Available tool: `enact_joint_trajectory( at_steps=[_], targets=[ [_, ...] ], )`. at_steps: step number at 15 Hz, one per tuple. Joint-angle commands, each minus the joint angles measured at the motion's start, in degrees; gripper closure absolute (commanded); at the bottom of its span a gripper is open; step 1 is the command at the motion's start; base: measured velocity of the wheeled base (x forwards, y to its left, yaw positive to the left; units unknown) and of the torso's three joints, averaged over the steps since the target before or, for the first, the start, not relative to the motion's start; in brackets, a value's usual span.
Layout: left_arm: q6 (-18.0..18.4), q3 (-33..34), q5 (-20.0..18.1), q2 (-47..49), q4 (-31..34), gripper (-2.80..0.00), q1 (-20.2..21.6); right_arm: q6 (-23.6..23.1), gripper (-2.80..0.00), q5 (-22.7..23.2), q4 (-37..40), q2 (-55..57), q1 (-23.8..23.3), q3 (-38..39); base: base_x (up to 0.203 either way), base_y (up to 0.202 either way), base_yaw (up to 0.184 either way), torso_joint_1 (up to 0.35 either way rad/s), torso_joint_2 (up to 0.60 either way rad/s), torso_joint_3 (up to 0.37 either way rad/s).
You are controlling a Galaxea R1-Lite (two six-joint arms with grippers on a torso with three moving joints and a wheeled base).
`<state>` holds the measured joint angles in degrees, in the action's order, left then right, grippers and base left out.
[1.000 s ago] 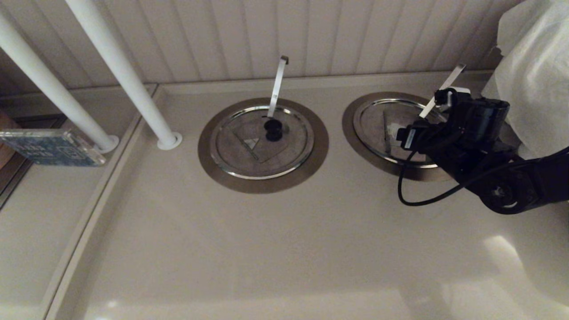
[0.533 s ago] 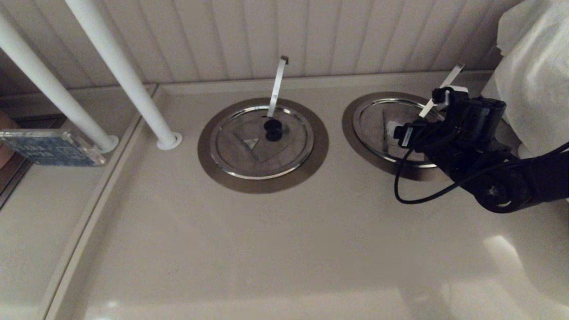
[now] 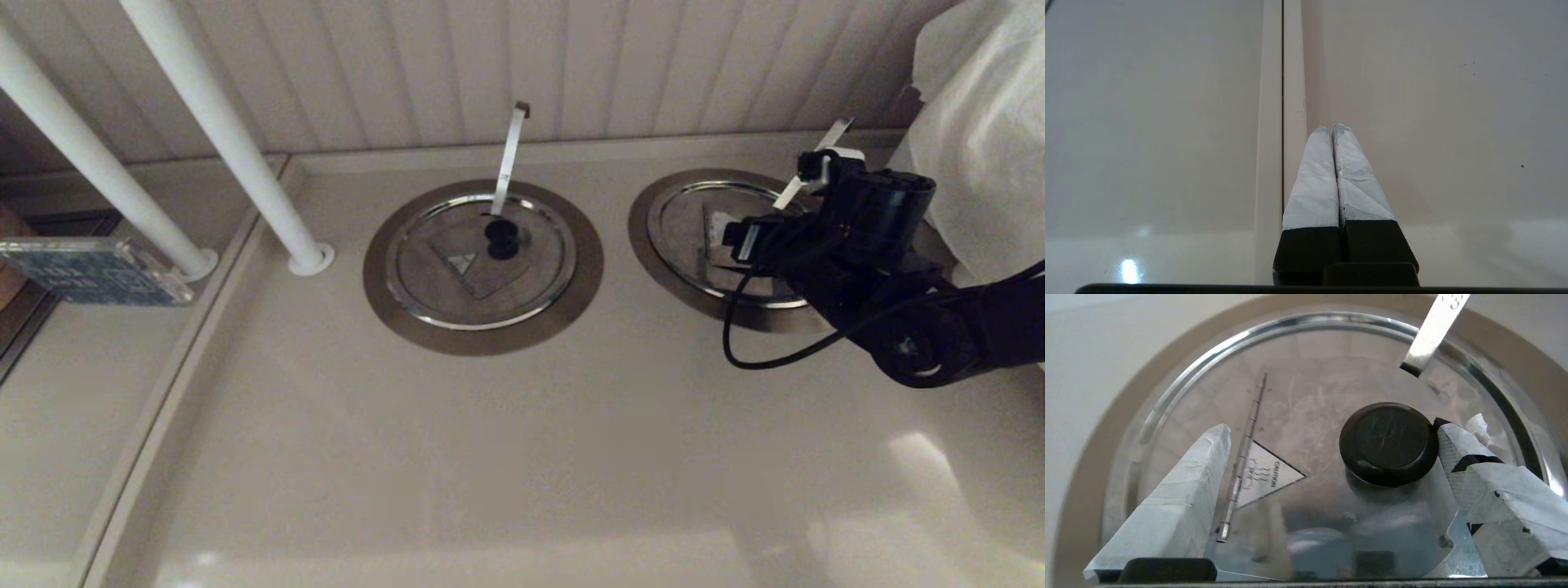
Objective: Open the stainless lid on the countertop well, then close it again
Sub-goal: Open the lid
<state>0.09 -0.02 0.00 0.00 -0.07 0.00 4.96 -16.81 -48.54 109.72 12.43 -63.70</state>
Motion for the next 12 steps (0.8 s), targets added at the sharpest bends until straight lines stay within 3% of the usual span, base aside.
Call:
enact_joint_trajectory(
  at_steps=[1,12],
  targets=[
    [-0.02,0.02,0.00,-0.09,-0.01,0.00,0.00,0.03,-2.80,-0.13,-0.30,-1.65,0.75,-0.02,0.000,0.000,0.000,0.000,0.00,0.000],
    [-0.05,-0.02,0.00,-0.09,-0.01,0.00,0.00,-1.08,-2.80,-0.94,-0.24,-2.05,4.00,-2.83,0.000,0.000,0.000,0.000,0.00,0.000]
  ],
)
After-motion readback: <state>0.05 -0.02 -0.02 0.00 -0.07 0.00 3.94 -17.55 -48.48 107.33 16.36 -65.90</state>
